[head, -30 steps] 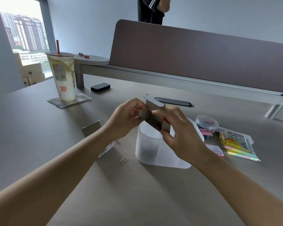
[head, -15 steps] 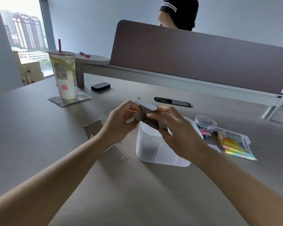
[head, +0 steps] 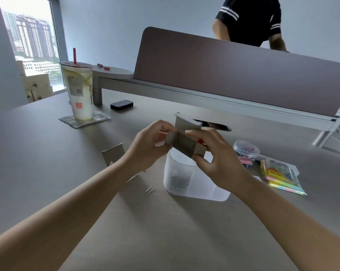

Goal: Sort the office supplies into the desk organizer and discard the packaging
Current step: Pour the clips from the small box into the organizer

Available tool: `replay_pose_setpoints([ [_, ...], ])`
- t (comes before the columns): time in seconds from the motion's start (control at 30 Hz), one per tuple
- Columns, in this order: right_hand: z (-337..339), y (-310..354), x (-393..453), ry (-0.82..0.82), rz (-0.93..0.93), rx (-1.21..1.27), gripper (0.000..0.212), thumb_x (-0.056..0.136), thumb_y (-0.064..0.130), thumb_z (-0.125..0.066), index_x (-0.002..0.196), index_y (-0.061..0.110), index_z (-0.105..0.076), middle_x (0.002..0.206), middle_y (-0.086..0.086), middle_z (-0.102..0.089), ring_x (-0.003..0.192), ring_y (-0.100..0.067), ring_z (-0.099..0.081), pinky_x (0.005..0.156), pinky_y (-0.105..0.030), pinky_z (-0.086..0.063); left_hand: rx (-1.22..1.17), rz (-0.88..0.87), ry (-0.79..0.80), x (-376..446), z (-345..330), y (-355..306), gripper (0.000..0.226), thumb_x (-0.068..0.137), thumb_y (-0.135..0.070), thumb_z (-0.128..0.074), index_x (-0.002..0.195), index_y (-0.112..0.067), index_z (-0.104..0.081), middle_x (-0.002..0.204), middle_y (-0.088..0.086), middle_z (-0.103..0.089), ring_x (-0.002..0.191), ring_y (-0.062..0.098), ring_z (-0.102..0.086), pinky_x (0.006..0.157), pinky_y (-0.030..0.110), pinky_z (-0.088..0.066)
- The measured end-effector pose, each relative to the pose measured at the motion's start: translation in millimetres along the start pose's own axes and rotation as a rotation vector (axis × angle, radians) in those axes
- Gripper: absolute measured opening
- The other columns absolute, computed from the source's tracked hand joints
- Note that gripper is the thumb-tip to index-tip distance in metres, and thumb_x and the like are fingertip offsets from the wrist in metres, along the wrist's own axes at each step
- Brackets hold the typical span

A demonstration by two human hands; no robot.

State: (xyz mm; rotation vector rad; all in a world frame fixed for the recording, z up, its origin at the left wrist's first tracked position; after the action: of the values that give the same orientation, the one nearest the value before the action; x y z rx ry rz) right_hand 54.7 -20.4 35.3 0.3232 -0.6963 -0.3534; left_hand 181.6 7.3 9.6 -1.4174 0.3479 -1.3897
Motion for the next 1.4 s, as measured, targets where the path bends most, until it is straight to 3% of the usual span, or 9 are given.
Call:
replay_pose_setpoints([
  [0.07,0.5,-6.3,0.0,0.012,-0.108,0.221,0.052,0.076,0.002,-0.061,0.109,0.038,-0.044,0.112,0.003,-0.049,0.096,-0.008,-0.051,0.081,-0.011,-0.043,0.035,-0.019,0.047,-0.5,-0.7,-7.6,0.047,0.067,0.005,-0.068,0.087,-0.034,-0.052,0.091,-0.013,-0.060,0.088,0.008,-0.062,0.084,0.020,-0.049],
  [0.2,1.7,-5.9,0.2,0.020,-0.210,0.441,0.050,0.078,0.003,-0.057,0.101,0.045,-0.043,0.108,-0.001,-0.056,0.089,-0.013,-0.059,0.074,-0.016,-0.050,0.055,0.007,0.100,-8.6,0.8,-20.4,0.055,0.063,0.005,-0.073,0.091,-0.035,-0.048,0.093,-0.015,-0.057,0.084,-0.009,-0.058,0.084,0.017,-0.048],
  [0.3,0.3,-0.1,-2.9,0.028,-0.244,0.452,0.049,0.080,-0.006,-0.049,0.109,0.034,-0.046,0.103,-0.002,-0.057,0.089,-0.019,-0.058,0.074,-0.023,-0.051,0.083,0.008,0.092,-20.1,4.1,-29.9,0.053,0.064,0.000,-0.075,0.091,-0.036,-0.046,0.092,-0.011,-0.058,0.082,0.004,-0.061,0.081,0.028,-0.051],
  [0.4,-5.7,11.5,-8.9,0.043,-0.227,0.387,0.044,0.085,0.001,-0.049,0.117,0.032,-0.045,0.100,0.011,-0.055,0.090,-0.012,-0.055,0.078,-0.015,-0.046,0.196,0.027,0.049,-34.9,12.9,-35.1,0.047,0.065,-0.010,-0.076,0.087,-0.039,-0.045,0.090,-0.012,-0.058,0.085,0.015,-0.062,0.073,0.033,-0.054],
  [0.53,-7.2,23.4,-25.5,-0.039,-0.158,0.145,0.037,0.088,0.019,-0.052,0.124,0.017,-0.047,0.125,0.001,-0.052,0.106,-0.003,-0.039,0.094,-0.018,-0.030,0.331,0.142,-0.075,-67.5,36.1,-26.8,0.038,0.069,-0.015,-0.073,0.092,-0.029,-0.046,0.093,-0.004,-0.056,0.084,0.017,-0.060,0.065,0.019,-0.051],
  [0.63,-12.8,39.4,-43.5,-0.090,-0.053,0.058,0.040,0.077,0.024,-0.049,0.113,0.009,-0.056,0.115,-0.008,-0.058,0.099,-0.007,-0.041,0.085,-0.014,-0.030,0.392,0.240,-0.181,-100.1,60.4,-19.0,0.036,0.073,-0.017,-0.069,0.098,-0.024,-0.044,0.094,-0.004,-0.053,0.082,0.016,-0.058,0.061,0.015,-0.048],
  [0.73,-39.0,45.1,-57.1,0.004,0.005,0.041,0.031,0.078,0.020,-0.056,0.106,0.007,-0.060,0.106,-0.010,-0.061,0.097,-0.017,-0.053,0.076,-0.015,-0.034,0.436,0.332,-0.264,-128.5,81.0,-11.8,0.037,0.075,-0.018,-0.067,0.106,-0.016,-0.046,0.099,0.000,-0.052,0.086,0.021,-0.057,0.063,0.021,-0.047],
  [1.07,-119.5,23.5,-40.1,0.337,-0.035,-0.142,0.036,0.090,0.012,-0.045,0.125,0.005,-0.048,0.138,-0.011,-0.047,0.128,-0.023,-0.042,0.107,-0.028,-0.030,0.633,0.529,-0.328,-149.0,126.5,27.6,0.044,0.076,-0.023,-0.068,0.111,-0.010,-0.045,0.112,0.015,-0.058,0.091,0.024,-0.053,0.075,0.032,-0.046],
  [1.4,-119.8,0.1,-17.0,0.289,-0.136,-0.024,0.014,0.082,0.009,-0.060,0.088,0.001,-0.069,0.100,-0.016,-0.063,0.096,-0.025,-0.055,0.075,-0.018,-0.033,0.696,0.582,-0.307,-127.9,140.0,50.7,0.045,0.076,-0.029,-0.067,0.110,-0.009,-0.045,0.094,0.003,-0.051,0.088,0.024,-0.051,0.087,0.041,-0.044],
])
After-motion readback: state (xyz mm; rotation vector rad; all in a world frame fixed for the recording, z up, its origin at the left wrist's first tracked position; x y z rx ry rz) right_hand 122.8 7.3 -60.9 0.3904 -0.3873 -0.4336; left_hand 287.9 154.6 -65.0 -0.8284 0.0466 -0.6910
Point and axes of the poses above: each hand's wrist, its own x-axis towards the middle knuckle, its own z-axis out of the back of the hand, y = z × x, the point moved 9 cm from there along x, towards the middle knuckle
